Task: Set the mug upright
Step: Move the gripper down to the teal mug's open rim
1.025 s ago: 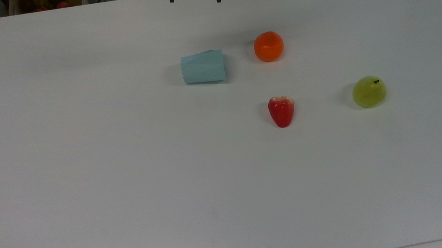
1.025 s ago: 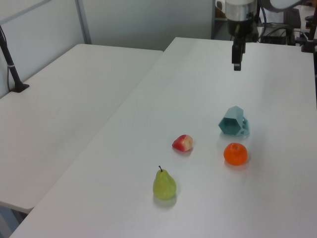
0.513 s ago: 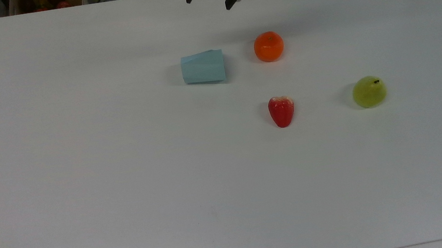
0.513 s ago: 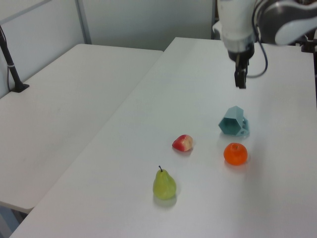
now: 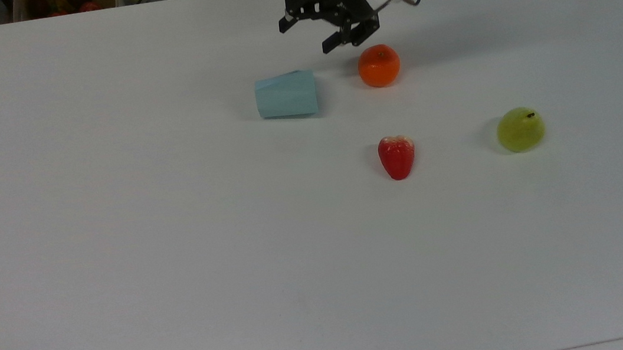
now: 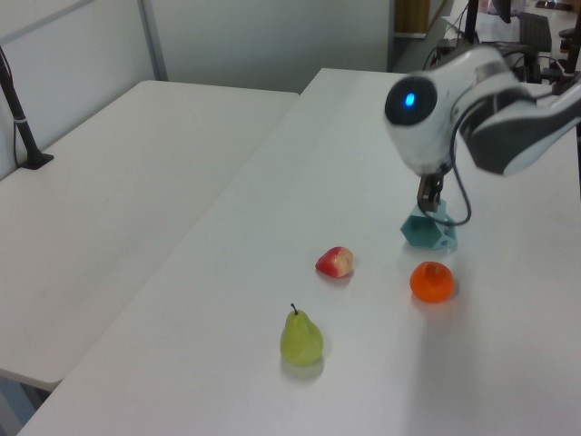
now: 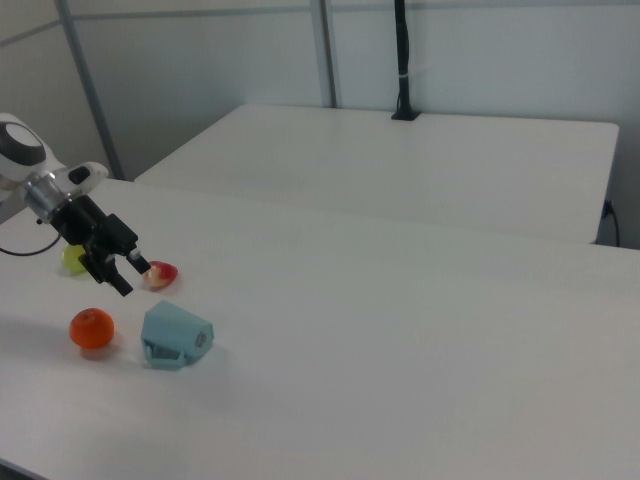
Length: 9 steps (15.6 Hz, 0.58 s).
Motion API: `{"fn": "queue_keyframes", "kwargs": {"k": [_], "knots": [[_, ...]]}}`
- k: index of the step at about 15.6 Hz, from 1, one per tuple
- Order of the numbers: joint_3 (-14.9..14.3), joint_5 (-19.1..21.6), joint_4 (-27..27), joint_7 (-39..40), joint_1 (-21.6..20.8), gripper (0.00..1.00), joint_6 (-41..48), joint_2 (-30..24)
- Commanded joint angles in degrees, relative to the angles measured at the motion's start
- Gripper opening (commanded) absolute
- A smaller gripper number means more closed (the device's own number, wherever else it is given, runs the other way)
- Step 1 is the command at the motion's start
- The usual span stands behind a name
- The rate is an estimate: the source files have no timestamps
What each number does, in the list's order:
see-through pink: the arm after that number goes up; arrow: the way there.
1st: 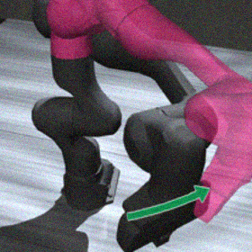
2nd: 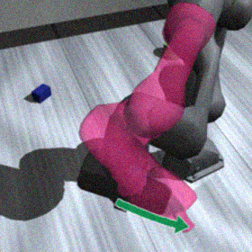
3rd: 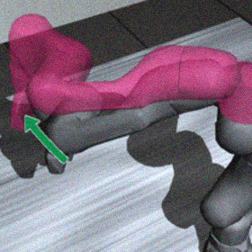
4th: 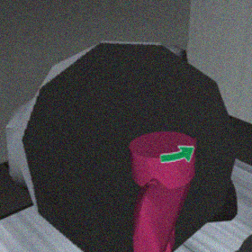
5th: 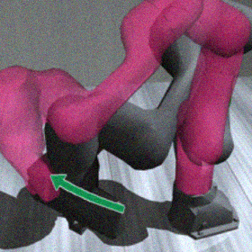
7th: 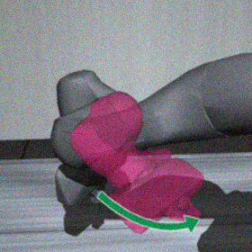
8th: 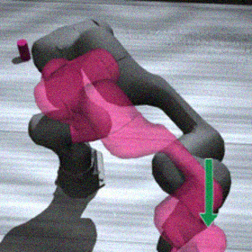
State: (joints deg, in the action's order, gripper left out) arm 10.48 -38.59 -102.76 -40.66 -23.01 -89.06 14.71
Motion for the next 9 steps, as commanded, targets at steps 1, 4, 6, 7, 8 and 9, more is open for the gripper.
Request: {"fn": "queue_keyframes", "kwargs": {"k": [1, 4, 6, 7, 8, 9], "knots": [[-0.3, -3.5, 0.6, -5.8, -1.4, 1.0, 0.7, 4.3], [-0.3, -5.6, 0.8, -9.0, -3.2, 0.99, 0.6, 7.4], [-0.3, -8.8, 0.8, -13.1, -3.2, 0.96, 0.8, 10.2], [-0.3, -9.6, 0.8, -13.8, -2.9, 0.95, 1.0, 10.9], [-0.4, -10.0, 0.7, -13.9, -2.6, 0.92, 1.1, 11.5], [-0.5, -10.4, 0.7, -13.9, -2.4, 0.91, 1.2, 11.8]]}}
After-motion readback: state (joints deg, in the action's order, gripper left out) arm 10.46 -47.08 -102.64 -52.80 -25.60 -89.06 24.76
